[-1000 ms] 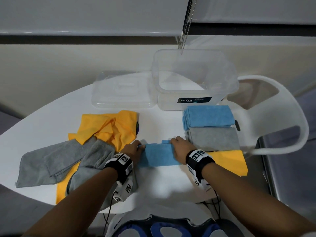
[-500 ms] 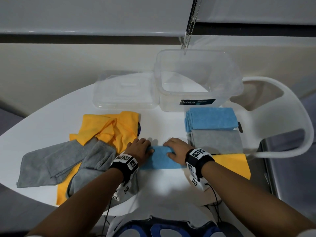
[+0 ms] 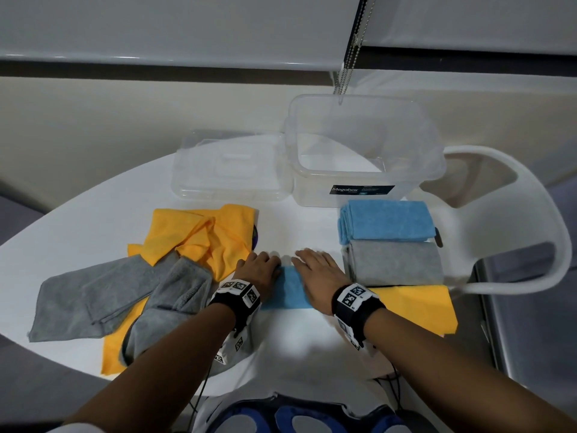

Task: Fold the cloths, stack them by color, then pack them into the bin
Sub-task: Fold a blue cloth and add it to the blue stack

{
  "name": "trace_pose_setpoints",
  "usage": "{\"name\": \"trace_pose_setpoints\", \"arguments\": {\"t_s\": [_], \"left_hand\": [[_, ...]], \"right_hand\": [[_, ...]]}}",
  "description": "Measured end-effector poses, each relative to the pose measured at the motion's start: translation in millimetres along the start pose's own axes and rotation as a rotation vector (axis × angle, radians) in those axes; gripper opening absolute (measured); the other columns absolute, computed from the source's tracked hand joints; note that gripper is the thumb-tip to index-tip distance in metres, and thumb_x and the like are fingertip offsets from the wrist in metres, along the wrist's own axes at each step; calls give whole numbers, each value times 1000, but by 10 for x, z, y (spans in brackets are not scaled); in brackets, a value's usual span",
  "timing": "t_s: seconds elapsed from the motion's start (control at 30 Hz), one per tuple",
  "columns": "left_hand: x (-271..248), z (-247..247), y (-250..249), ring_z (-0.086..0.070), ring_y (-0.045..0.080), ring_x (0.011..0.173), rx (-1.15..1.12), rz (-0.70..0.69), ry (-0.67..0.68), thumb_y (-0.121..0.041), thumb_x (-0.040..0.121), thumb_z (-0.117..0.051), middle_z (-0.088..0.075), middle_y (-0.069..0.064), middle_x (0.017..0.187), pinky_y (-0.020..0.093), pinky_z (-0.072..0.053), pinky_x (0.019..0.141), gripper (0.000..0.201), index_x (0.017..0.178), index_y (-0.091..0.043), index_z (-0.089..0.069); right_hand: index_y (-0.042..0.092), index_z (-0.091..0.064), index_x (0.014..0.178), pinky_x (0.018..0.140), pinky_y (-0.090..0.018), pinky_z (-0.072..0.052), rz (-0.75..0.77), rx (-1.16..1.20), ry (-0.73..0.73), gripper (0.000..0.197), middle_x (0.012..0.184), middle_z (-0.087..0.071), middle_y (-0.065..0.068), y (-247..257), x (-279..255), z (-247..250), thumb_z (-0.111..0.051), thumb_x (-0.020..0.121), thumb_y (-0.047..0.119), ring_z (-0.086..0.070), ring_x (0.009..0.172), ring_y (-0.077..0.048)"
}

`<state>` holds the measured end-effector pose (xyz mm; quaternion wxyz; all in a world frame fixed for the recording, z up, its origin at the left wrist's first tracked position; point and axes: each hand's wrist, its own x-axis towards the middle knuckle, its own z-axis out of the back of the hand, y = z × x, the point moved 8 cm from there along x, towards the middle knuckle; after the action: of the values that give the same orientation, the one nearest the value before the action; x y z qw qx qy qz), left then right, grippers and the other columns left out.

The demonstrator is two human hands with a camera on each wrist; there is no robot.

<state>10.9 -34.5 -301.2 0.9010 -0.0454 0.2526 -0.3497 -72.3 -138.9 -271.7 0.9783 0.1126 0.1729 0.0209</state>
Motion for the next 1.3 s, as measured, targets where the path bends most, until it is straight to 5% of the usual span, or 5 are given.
{"name": "trace_pose_setpoints", "arguments": {"t_s": [0.3, 0.47, 0.87, 1.1, 1.3], "left_hand": [[-54, 30, -114, -39, 26, 126, 39, -26, -27, -34, 100, -33, -44, 1, 138, 45, -31, 103, 34, 132, -24, -42], [-317, -209, -387, -4, 22, 149, 67, -191, 8, -54, 96, -12, -3, 2, 162, 42, -8, 118, 69, 154, -16, -4], [-296, -395, -138, 22, 12, 142, 138, -176, 98, -64, 84, 6, 29, -8, 149, 45, 11, 115, 80, 150, -21, 17], [-188, -440, -104, 13, 12, 147, 103, -143, 107, -60, 88, 7, 18, -8, 159, 49, 7, 116, 73, 151, -24, 14], [-168, -176, -72, -26, 21, 139, 60, -123, 74, -39, 100, -31, -26, -2, 152, 46, -19, 112, 46, 145, -28, -32]], "right_hand": [[12, 4, 155, 122, -41, 2, -43, 17, 173, 71, 164, 5, -4, 9, -112, -381, -30, 101, 43, 6, 150, -20], [12, 2, 155, 122, -41, 1, -46, 22, 150, 71, 164, 3, -4, -11, -99, -426, -29, 101, 46, 6, 150, -19], [18, 14, 154, 120, -41, 8, -105, -5, 170, 81, 162, 17, 0, -209, -148, -560, -22, 96, 61, 14, 149, -20], [16, -13, 155, 122, -36, -9, -109, 98, 86, 62, 163, -7, -1, -217, -80, -364, -27, 99, 36, -10, 149, -21], [17, -39, 140, 105, -40, -36, -127, 109, 62, 56, 140, -39, -5, -125, 30, -163, -51, 85, 17, -38, 127, -29]]}}
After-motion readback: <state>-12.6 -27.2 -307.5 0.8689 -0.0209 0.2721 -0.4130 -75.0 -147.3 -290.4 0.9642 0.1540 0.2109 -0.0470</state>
